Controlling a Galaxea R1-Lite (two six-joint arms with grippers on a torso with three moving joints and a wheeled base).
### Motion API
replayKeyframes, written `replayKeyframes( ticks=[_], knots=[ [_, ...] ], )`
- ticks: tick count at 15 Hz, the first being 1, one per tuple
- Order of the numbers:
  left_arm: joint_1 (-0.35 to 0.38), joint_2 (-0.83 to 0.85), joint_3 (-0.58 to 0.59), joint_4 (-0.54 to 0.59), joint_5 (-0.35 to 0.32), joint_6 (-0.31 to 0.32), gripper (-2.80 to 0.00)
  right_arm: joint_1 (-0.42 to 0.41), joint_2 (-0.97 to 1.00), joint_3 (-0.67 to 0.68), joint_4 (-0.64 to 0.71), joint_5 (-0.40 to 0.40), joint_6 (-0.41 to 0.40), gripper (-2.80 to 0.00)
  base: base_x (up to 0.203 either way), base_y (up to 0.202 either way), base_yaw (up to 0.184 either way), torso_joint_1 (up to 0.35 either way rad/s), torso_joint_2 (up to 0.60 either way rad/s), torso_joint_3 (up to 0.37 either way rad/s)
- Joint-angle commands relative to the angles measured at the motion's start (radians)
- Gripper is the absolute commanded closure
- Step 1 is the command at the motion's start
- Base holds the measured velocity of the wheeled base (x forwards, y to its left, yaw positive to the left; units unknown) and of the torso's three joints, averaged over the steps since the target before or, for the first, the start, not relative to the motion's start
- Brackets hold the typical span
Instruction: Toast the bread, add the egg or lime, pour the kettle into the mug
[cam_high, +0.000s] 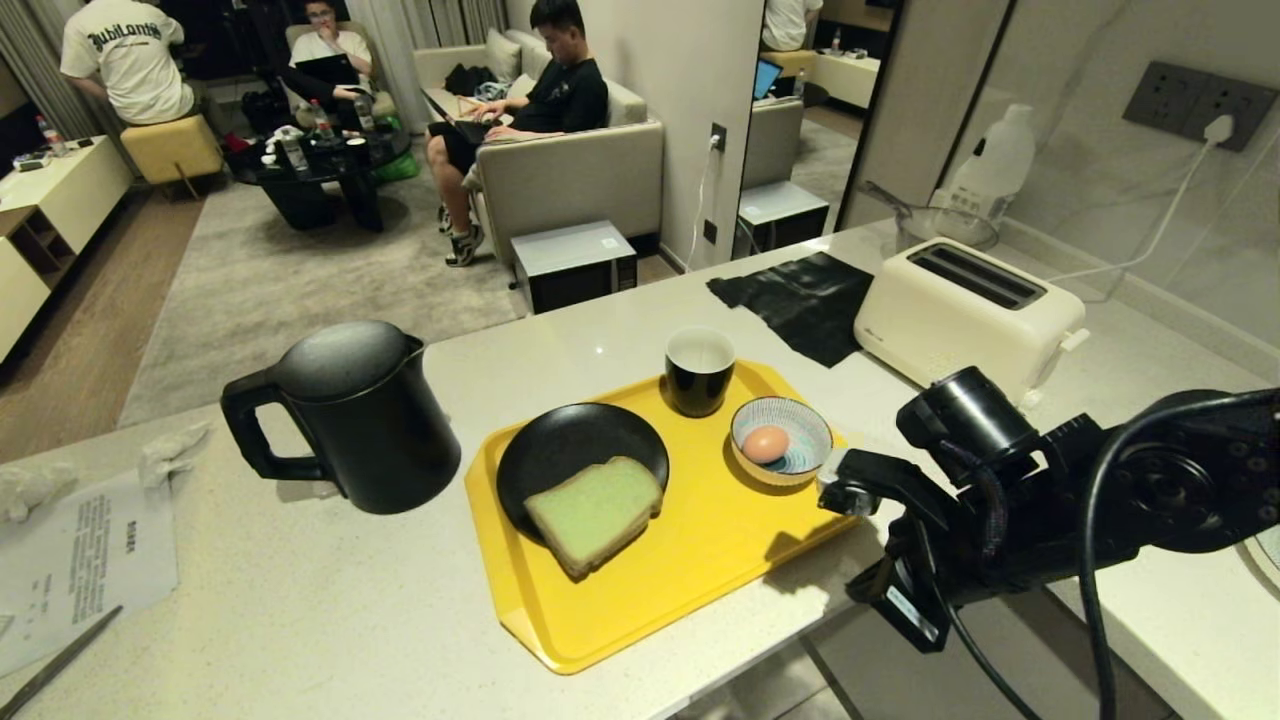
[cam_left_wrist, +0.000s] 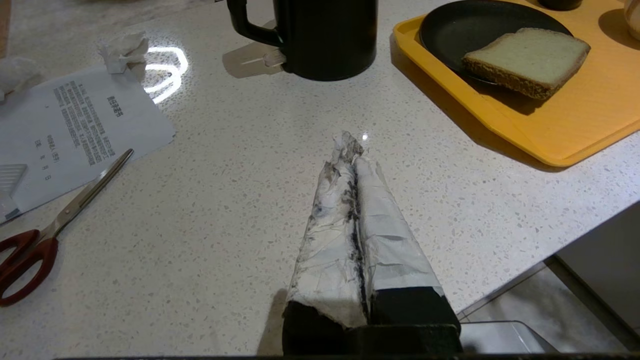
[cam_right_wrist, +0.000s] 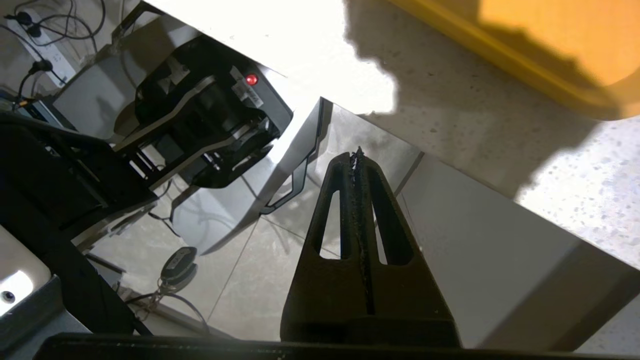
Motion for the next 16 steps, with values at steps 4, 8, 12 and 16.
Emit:
replayKeyframes(
  ticks=[4, 8, 12, 16],
  knots=[
    [0.000, 0.000, 0.000, 0.000, 0.000, 0.000, 0.00, 0.044, 0.045, 0.000, -0.058, -0.013, 0.013, 0.00, 0.000, 0.000, 0.000, 0.000, 0.00, 0.000],
    [0.000, 0.000, 0.000, 0.000, 0.000, 0.000, 0.00, 0.052, 0.082, -0.003, -0.102, -0.030, 0.014, 0.00, 0.000, 0.000, 0.000, 0.000, 0.00, 0.000],
    [0.000, 0.000, 0.000, 0.000, 0.000, 0.000, 0.00, 0.055, 0.122, -0.005, -0.149, -0.036, 0.014, 0.00, 0.000, 0.000, 0.000, 0.000, 0.00, 0.000],
    [0.000, 0.000, 0.000, 0.000, 0.000, 0.000, 0.00, 0.068, 0.157, -0.012, -0.211, -0.039, 0.014, 0.00, 0.000, 0.000, 0.000, 0.000, 0.00, 0.000]
  ],
)
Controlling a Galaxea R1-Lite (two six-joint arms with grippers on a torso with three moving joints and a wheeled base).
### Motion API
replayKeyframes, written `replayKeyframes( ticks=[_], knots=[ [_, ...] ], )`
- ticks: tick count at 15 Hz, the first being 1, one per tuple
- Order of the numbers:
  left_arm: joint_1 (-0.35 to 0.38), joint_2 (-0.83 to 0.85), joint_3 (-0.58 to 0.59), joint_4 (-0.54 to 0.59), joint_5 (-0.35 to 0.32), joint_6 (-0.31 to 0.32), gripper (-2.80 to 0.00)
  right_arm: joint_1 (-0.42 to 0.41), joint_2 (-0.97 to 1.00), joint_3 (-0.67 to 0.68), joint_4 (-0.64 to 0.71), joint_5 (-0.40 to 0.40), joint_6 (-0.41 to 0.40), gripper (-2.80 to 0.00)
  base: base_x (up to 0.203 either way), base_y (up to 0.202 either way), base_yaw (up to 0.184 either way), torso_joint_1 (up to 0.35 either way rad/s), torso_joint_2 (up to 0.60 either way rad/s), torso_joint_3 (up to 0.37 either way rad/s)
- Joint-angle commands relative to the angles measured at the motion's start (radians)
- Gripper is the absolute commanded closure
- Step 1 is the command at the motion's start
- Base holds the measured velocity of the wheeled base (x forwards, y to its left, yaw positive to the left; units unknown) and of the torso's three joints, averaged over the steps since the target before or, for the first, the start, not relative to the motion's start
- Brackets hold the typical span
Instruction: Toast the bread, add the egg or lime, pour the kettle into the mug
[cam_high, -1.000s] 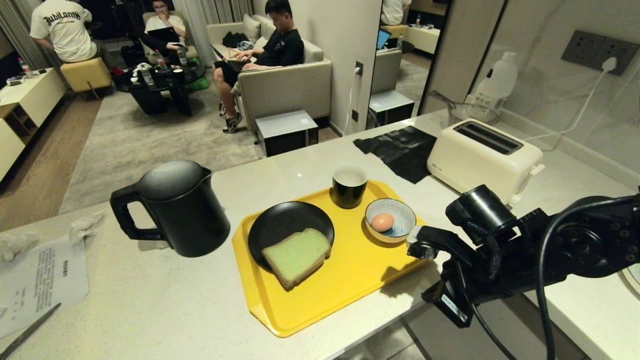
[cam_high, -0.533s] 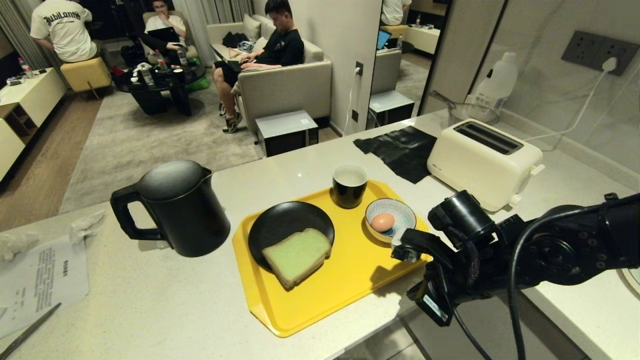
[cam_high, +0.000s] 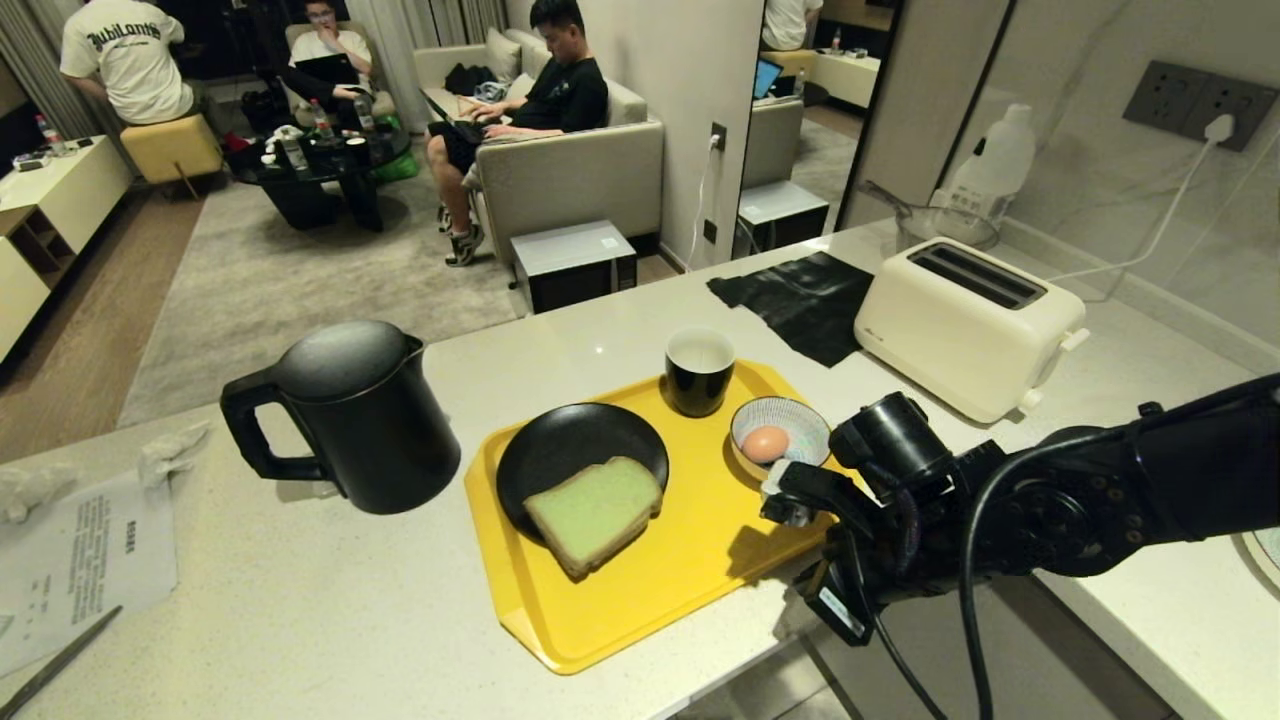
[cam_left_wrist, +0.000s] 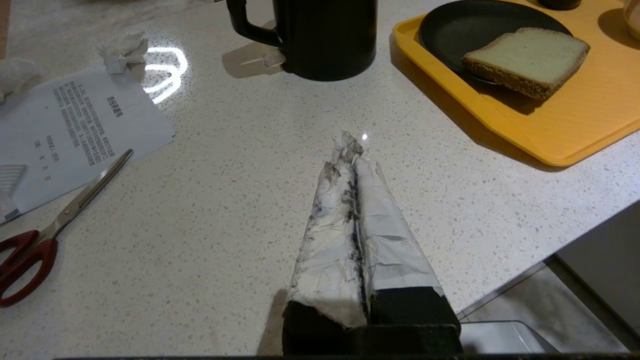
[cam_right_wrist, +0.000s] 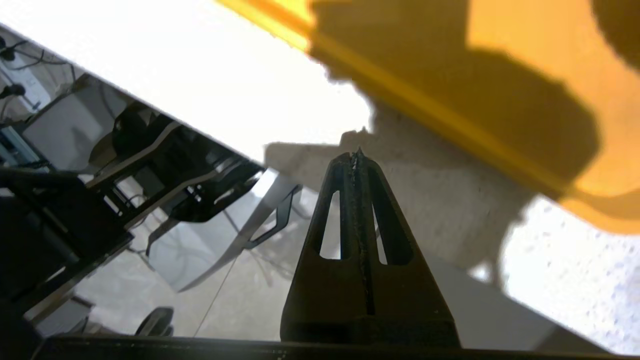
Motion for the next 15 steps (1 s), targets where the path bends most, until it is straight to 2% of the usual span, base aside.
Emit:
replayKeyframes(
  ticks=[1, 15],
  knots=[
    [0.000, 0.000, 0.000, 0.000, 0.000, 0.000, 0.00, 0.009, 0.026, -0.003, -0.030, -0.008, -0.003, 0.00, 0.000, 0.000, 0.000, 0.000, 0.00, 0.000],
    [0.000, 0.000, 0.000, 0.000, 0.000, 0.000, 0.00, 0.019, 0.117, -0.018, -0.064, -0.036, -0.001, 0.00, 0.000, 0.000, 0.000, 0.000, 0.00, 0.000]
  ],
)
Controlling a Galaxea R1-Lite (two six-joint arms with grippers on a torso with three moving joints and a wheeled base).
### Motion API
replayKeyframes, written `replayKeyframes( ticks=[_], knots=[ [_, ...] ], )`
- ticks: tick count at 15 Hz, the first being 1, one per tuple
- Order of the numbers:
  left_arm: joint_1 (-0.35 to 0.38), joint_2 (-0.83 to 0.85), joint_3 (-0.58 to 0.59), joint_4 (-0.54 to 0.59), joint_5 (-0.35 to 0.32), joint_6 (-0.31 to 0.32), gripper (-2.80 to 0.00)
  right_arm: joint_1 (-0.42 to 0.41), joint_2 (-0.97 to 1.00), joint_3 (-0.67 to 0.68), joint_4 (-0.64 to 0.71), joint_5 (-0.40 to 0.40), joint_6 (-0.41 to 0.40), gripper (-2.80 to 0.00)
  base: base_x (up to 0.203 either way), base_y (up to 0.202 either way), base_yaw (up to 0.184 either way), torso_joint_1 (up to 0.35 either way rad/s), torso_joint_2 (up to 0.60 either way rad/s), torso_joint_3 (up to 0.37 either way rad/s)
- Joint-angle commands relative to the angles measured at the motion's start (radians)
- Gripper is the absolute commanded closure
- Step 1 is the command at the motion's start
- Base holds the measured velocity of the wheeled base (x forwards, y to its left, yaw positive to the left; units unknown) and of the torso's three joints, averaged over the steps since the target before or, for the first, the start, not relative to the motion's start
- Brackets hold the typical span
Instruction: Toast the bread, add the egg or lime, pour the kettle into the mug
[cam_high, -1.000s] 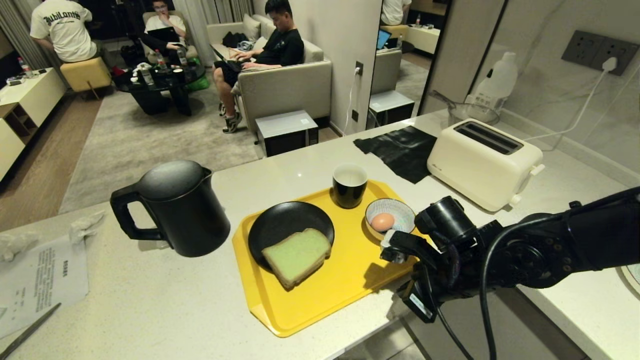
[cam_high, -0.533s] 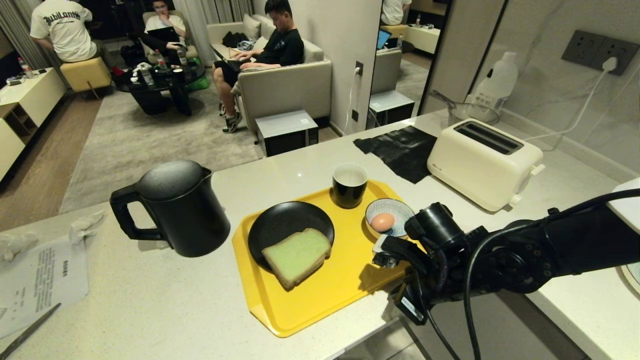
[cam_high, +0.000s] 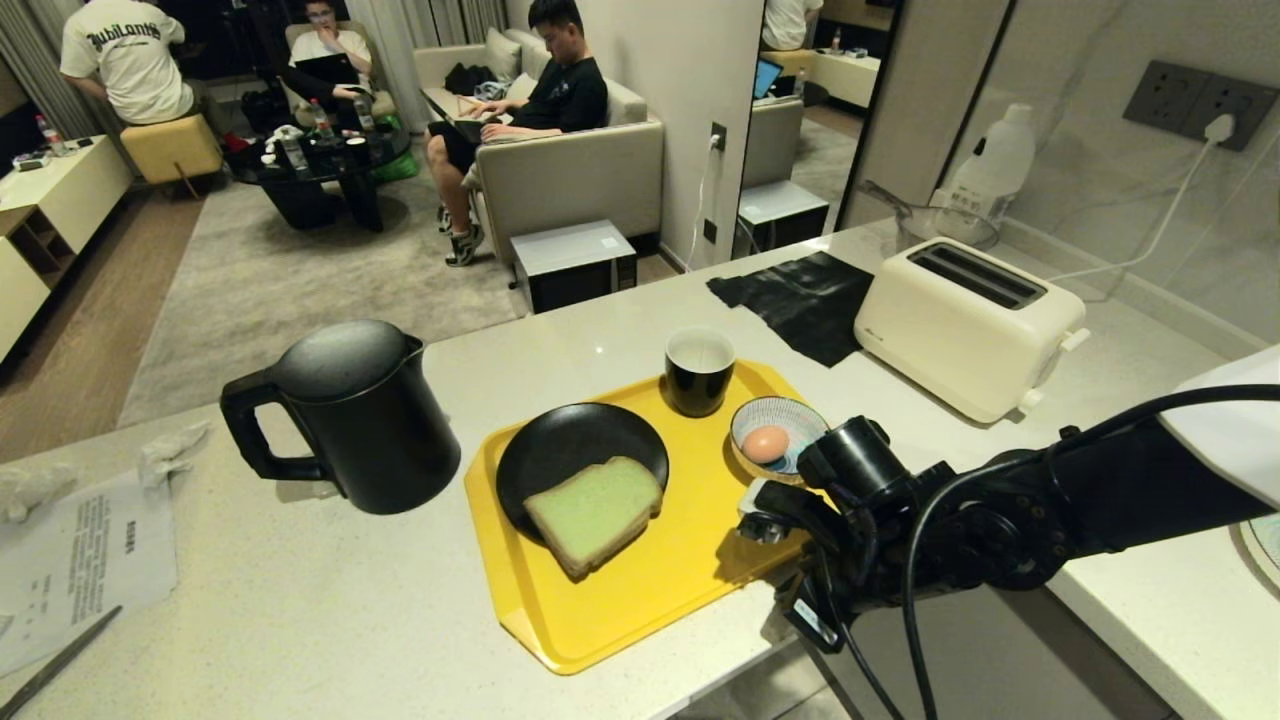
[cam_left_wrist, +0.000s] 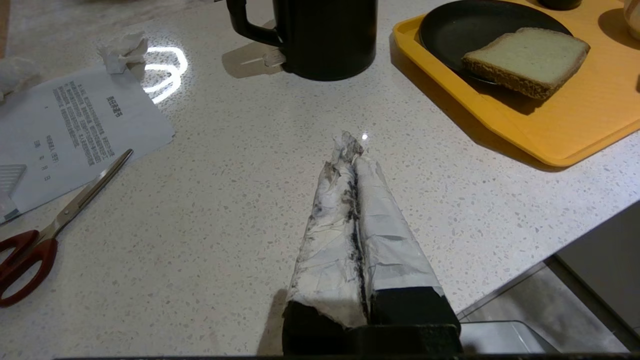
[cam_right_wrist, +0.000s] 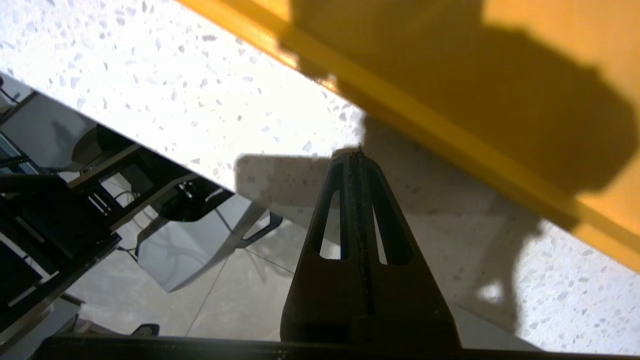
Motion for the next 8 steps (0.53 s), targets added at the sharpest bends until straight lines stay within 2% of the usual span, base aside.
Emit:
replayKeyframes(
  ticks=[1, 8],
  knots=[
    [0.000, 0.000, 0.000, 0.000, 0.000, 0.000, 0.00, 0.001, 0.028, -0.019, -0.004, 0.000, -0.002, 0.00, 0.000, 0.000, 0.000, 0.000, 0.00, 0.000],
    [0.000, 0.000, 0.000, 0.000, 0.000, 0.001, 0.00, 0.011, 0.069, -0.079, -0.005, 0.001, -0.001, 0.00, 0.000, 0.000, 0.000, 0.000, 0.00, 0.000]
  ],
)
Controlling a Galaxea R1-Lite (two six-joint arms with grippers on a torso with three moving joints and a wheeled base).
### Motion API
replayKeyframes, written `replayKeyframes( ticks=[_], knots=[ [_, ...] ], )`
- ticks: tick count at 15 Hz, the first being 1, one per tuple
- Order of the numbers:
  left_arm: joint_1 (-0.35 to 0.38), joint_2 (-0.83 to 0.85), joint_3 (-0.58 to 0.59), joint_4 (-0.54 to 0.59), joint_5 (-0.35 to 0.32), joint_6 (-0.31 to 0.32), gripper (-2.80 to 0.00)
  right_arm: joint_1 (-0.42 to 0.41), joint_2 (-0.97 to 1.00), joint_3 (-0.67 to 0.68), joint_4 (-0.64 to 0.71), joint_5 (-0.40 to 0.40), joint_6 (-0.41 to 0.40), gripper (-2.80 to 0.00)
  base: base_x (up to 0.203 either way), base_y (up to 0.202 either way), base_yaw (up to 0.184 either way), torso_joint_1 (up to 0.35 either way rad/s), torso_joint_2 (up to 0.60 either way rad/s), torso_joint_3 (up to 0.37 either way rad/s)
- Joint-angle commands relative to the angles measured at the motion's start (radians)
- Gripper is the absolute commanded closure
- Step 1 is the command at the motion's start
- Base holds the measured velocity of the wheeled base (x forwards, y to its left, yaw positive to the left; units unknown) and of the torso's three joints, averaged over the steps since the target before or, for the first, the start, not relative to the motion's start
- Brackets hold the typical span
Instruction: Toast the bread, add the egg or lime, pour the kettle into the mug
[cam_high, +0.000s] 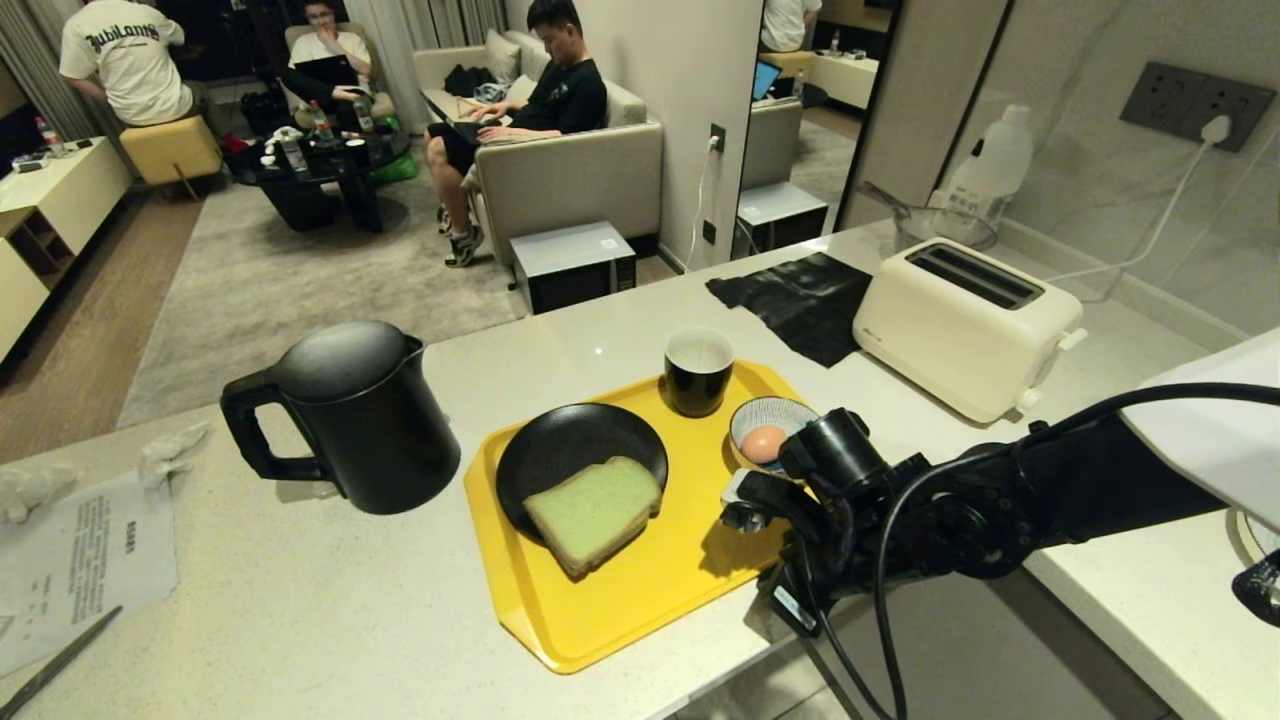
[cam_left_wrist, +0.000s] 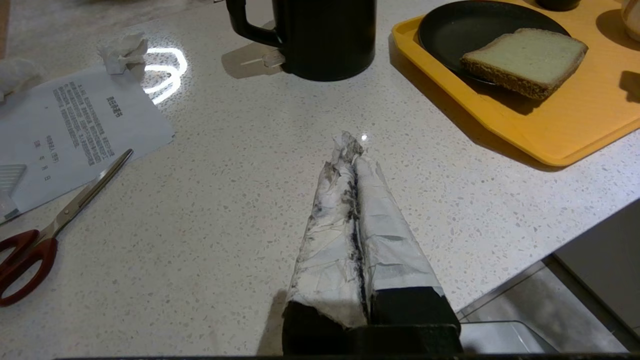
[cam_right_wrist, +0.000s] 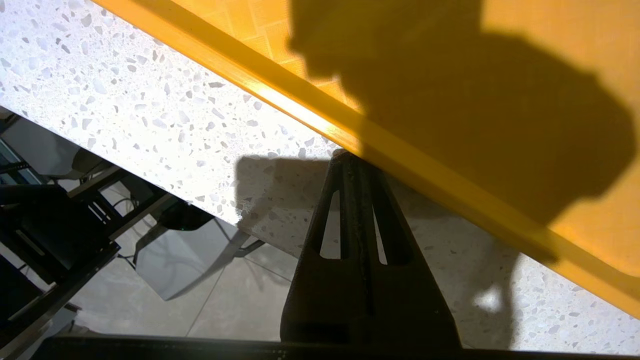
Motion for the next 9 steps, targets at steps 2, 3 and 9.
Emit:
replayKeyframes(
  ticks=[2, 3, 9],
  knots=[
    [0.000, 0.000, 0.000, 0.000, 0.000, 0.000, 0.00, 0.001, 0.028, -0.023, -0.001, 0.001, 0.000, 0.00, 0.000, 0.000, 0.000, 0.000, 0.00, 0.000],
    [0.000, 0.000, 0.000, 0.000, 0.000, 0.000, 0.00, 0.001, 0.030, -0.030, -0.001, 0.001, 0.000, 0.00, 0.000, 0.000, 0.000, 0.000, 0.00, 0.000],
    [0.000, 0.000, 0.000, 0.000, 0.000, 0.000, 0.00, 0.001, 0.048, -0.039, -0.074, -0.001, -0.002, 0.00, 0.000, 0.000, 0.000, 0.000, 0.00, 0.000]
  ],
)
